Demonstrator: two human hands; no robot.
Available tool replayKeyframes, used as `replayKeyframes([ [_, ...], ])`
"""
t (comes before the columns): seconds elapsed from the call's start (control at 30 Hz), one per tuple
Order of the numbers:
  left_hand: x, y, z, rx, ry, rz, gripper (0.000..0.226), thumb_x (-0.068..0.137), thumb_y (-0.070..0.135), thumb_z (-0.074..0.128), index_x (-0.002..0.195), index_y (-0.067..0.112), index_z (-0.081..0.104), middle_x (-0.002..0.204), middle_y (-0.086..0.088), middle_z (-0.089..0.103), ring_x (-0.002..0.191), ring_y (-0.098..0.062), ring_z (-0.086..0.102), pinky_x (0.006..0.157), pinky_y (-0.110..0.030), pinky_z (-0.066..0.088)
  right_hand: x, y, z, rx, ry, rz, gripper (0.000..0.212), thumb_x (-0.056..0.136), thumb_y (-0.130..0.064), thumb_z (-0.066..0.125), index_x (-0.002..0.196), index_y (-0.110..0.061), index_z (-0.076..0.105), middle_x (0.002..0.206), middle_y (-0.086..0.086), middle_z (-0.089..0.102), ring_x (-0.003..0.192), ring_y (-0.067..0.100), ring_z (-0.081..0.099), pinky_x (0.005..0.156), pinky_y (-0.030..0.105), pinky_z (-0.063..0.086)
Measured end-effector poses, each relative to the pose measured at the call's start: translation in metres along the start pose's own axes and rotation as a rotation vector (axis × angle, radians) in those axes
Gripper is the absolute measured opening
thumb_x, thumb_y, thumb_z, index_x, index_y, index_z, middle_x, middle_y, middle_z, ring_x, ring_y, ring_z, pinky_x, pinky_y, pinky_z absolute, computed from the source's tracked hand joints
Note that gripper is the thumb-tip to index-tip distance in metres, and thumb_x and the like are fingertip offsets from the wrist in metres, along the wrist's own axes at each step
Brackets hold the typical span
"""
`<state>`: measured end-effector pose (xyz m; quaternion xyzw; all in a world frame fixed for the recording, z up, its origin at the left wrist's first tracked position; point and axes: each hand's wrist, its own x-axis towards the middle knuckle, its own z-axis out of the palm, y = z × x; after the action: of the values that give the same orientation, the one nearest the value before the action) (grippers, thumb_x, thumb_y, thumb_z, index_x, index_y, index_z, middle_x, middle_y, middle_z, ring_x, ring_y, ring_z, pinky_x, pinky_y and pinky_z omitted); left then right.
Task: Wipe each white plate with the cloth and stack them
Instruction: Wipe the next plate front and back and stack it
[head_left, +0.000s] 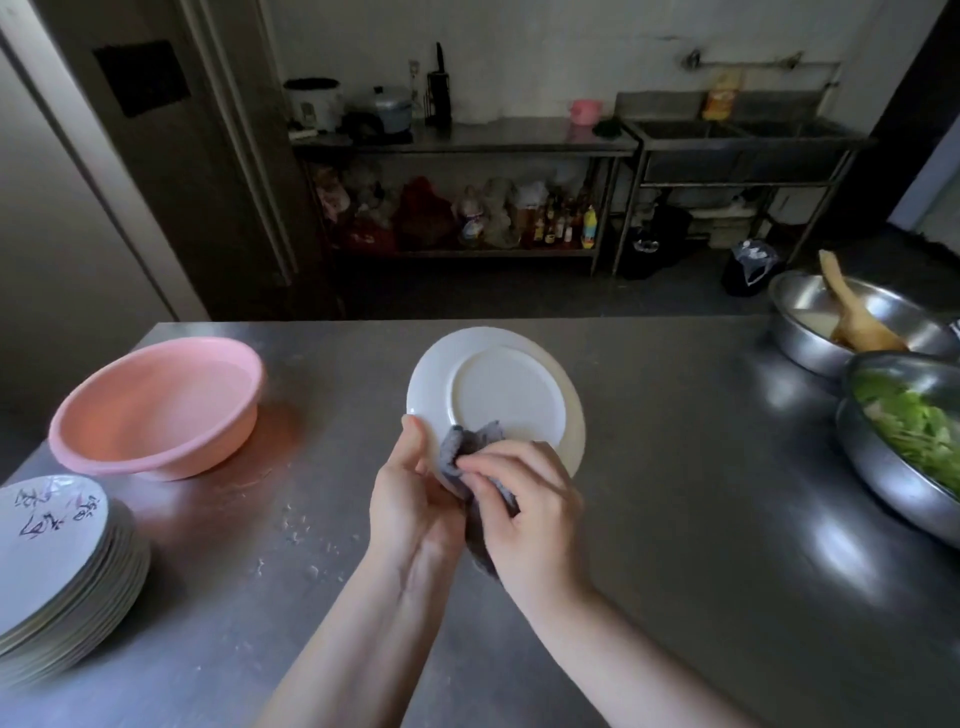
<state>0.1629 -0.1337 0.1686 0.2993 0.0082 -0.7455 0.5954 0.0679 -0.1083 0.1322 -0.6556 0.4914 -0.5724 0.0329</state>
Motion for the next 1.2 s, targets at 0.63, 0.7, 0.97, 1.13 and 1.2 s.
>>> replayKeyframes([
  [0.63, 0.116, 0.018, 0.006, 1.384, -0.153, 0.836, 0.013, 0.09, 0.024, 0.069, 0.078, 0.029, 0.068, 0.075, 0.018, 0.069, 0.071, 0.002, 0.061, 0.067, -0.011, 0.045, 0.015, 0.105, -0.056, 0.121, 0.189, 0.574, 0.027, 0.08, 0.002, 0.072, 0.082, -0.025, 0.072, 0.086, -0.007, 0.069, 0.077, 0.004, 0.066, 0.071, 0.009, 0.046],
  [0.7, 0.133, 0.013, 0.009, 1.643, -0.251, 1.06, 0.01, 0.09, 0.029, 0.064, 0.083, 0.024, 0.07, 0.079, 0.016, 0.068, 0.075, -0.002, 0.062, 0.069, -0.015, 0.046, 0.016, 0.111, -0.058, 0.105, 0.19, 0.552, 0.024, 0.08, 0.002, 0.072, 0.084, -0.021, 0.073, 0.085, -0.01, 0.069, 0.076, 0.006, 0.066, 0.071, 0.01, 0.046],
  [0.97, 0.182, -0.017, -0.015, 1.834, -0.457, 1.515, 0.025, 0.09, 0.028, 0.055, 0.079, 0.014, 0.072, 0.072, 0.004, 0.069, 0.055, -0.022, 0.064, 0.043, -0.027, 0.046, -0.002, 0.135, -0.067, 0.104, 0.207, 0.68, 0.027, 0.081, 0.001, 0.072, 0.082, -0.025, 0.073, 0.083, -0.015, 0.07, 0.075, 0.002, 0.066, 0.068, 0.005, 0.044],
  [1.13, 0.187, -0.047, -0.045, 1.817, -0.568, 1.344, 0.02, 0.091, 0.023, 0.058, 0.086, 0.012, 0.074, 0.08, 0.004, 0.071, 0.065, -0.022, 0.068, 0.05, -0.03, 0.052, -0.005, 0.139, -0.064, 0.075, 0.201, 0.689, 0.029, 0.08, 0.003, 0.071, 0.081, -0.026, 0.072, 0.083, -0.015, 0.069, 0.071, 0.003, 0.064, 0.066, 0.005, 0.043],
  [1.2, 0.189, -0.053, -0.054, 1.811, -0.601, 1.252, 0.02, 0.091, 0.022, 0.059, 0.089, 0.011, 0.075, 0.086, 0.004, 0.073, 0.074, -0.02, 0.07, 0.057, -0.031, 0.054, -0.006, 0.139, -0.06, 0.073, 0.197, 0.694, 0.028, 0.08, 0.002, 0.071, 0.081, -0.026, 0.072, 0.083, -0.017, 0.07, 0.071, 0.001, 0.064, 0.066, 0.005, 0.043],
])
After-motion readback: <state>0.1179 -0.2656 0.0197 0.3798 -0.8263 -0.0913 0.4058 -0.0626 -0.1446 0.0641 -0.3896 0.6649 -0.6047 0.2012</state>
